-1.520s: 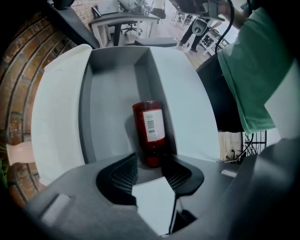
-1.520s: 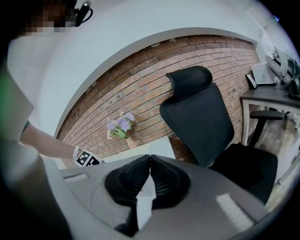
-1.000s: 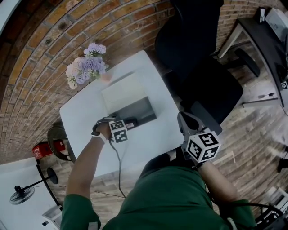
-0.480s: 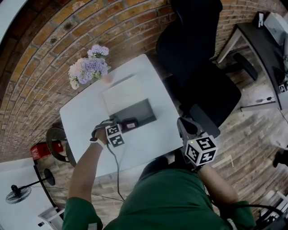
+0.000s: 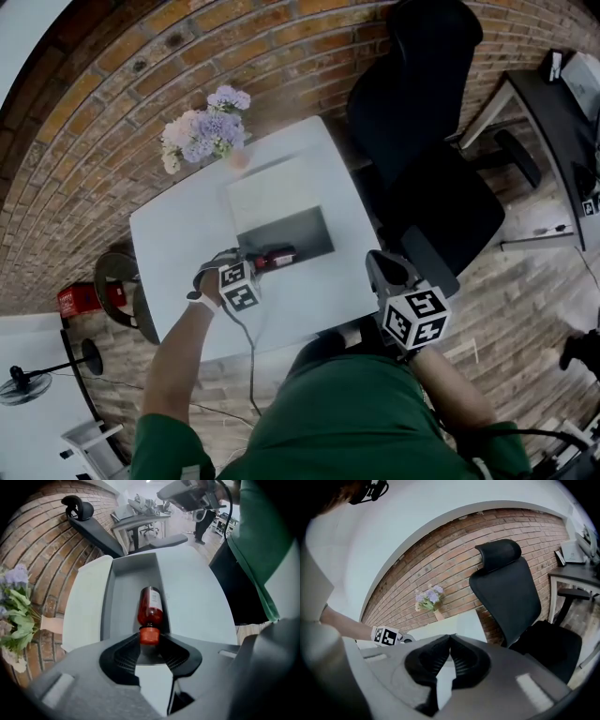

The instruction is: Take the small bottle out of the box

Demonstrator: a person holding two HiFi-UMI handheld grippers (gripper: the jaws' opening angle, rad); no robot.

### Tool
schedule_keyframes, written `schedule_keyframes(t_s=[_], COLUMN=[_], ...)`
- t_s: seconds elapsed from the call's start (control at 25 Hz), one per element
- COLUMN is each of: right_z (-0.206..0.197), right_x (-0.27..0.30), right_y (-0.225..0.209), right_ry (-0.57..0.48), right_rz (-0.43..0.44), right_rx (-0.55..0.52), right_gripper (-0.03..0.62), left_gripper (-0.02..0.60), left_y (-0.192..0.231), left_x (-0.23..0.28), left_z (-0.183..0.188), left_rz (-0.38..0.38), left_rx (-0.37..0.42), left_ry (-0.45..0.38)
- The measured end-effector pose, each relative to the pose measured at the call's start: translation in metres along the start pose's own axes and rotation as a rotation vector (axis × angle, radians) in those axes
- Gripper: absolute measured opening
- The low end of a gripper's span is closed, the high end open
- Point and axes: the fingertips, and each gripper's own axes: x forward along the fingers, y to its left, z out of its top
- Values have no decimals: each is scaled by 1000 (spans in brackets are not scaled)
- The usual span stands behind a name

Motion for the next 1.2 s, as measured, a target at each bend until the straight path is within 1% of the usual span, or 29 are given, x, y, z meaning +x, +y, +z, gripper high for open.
schedule_keyframes(t_s=[0.36, 0.52, 0.64, 0.84, 0.92, 1.04, 1.2], right_z=[0, -1, -1, 1, 2, 3, 3], right_x=[4, 3, 3, 3, 3, 4, 6], right_y=[8, 8, 8, 9, 11, 12, 14], right_ry=[8, 7, 6, 5, 4, 5, 12], right_rz=[18, 18, 17, 20, 22, 26, 35], right_rx=[-7, -5, -2, -6, -9, -14, -22], right_gripper=[3, 3, 3, 3, 3, 3, 3], left_gripper=[135, 135, 137, 137, 137, 136, 137], left_y=[-3, 1, 5, 12, 15, 20, 27], left_x=[-21, -29, -34, -45, -50, -60, -86], left_z=[17, 27, 34, 44, 44, 41, 34], left_rz=[25, 60, 80, 101, 108, 124, 146], left_rx=[-45, -53, -86, -167, -184, -188, -210], left_ry=[-82, -119, -156, -216, -223, -221, -227])
